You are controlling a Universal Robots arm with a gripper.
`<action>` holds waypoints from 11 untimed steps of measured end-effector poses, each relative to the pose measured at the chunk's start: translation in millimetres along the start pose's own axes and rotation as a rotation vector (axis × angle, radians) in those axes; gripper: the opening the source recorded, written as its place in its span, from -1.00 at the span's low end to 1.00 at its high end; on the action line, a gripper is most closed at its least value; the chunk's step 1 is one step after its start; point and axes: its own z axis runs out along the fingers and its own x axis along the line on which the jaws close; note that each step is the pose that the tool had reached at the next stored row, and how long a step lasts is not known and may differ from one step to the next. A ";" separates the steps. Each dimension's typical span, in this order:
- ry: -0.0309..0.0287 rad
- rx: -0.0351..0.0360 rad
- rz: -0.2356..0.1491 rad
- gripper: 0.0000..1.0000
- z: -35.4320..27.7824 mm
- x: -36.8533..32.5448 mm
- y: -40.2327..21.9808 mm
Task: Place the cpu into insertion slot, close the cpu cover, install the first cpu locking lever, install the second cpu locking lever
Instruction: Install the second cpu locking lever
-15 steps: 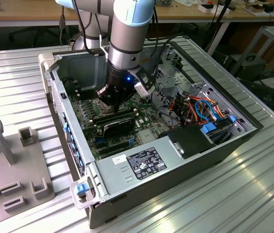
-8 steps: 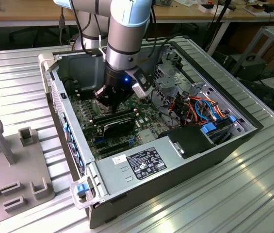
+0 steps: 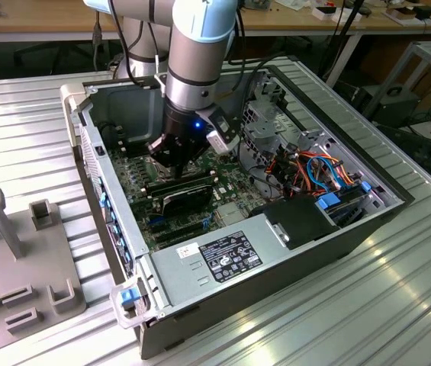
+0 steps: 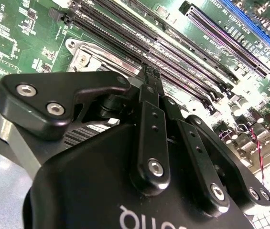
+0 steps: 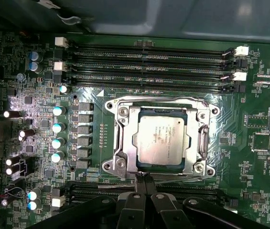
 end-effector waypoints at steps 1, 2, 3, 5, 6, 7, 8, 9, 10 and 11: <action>0.0001 0.0001 0.000 -0.79 0.0 0.0 0.5; 0.0001 0.0001 0.000 -0.79 0.1 0.0 0.8; 0.0000 0.0000 0.000 -0.79 0.1 -0.1 1.0; 0.0000 0.0000 0.000 -0.79 0.6 -0.1 2.0; 0.0000 0.0000 0.000 -0.79 0.8 -0.2 2.6; 0.0000 0.0000 0.000 -0.79 1.0 -0.2 2.9; 0.0000 0.0000 0.000 -0.79 1.1 -0.1 3.0; 0.0000 0.0001 0.000 -0.79 1.2 0.1 3.0; 0.0000 0.0001 0.000 -0.79 1.4 0.2 3.1; -0.0001 0.0000 0.000 -0.79 1.7 0.4 3.1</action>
